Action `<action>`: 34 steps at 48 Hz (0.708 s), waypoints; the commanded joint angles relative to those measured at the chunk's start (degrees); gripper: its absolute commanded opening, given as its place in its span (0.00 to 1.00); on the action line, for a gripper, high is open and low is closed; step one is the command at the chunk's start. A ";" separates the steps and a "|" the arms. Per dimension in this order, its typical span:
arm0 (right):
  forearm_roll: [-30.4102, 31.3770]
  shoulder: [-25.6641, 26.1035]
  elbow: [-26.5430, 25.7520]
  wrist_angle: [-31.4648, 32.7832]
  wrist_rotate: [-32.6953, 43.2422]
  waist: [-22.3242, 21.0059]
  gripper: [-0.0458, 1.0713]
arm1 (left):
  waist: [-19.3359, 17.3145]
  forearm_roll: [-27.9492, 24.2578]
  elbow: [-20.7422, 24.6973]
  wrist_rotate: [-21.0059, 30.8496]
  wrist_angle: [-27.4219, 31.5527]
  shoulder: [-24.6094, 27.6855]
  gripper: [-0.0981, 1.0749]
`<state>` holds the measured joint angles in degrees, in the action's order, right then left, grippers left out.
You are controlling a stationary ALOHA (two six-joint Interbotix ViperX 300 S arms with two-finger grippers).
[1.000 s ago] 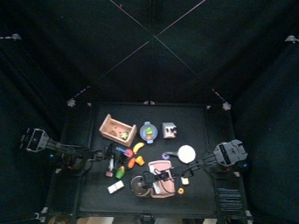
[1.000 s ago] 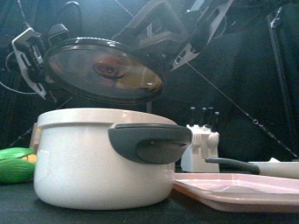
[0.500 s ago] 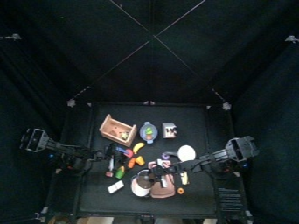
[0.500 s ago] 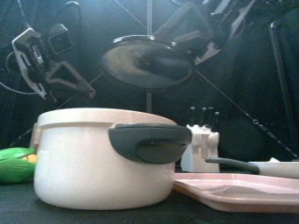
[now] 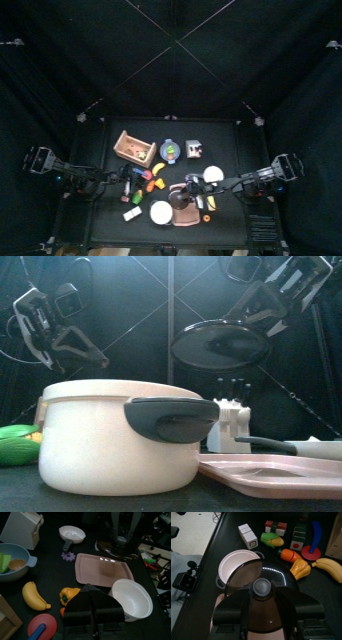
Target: Place pot lid on pan
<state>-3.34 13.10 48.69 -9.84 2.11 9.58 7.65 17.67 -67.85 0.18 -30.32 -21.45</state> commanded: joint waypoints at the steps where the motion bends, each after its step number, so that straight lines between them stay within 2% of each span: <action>1: -0.18 2.29 0.00 -0.18 0.00 -0.70 0.65 | 0.18 -0.18 0.79 0.00 -0.44 0.00 0.06; 12: -2.55 5.80 4.22 0.35 0.18 -3.60 0.65 | 0.18 -0.18 0.79 0.00 -0.44 0.00 0.06; 34: -16.00 21.45 15.38 0.44 0.18 -9.58 0.66 | 0.09 -0.18 0.70 0.00 -0.44 0.00 0.06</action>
<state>-16.88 31.20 63.54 -9.14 2.29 1.41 7.73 17.67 -67.85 0.18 -30.32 -21.36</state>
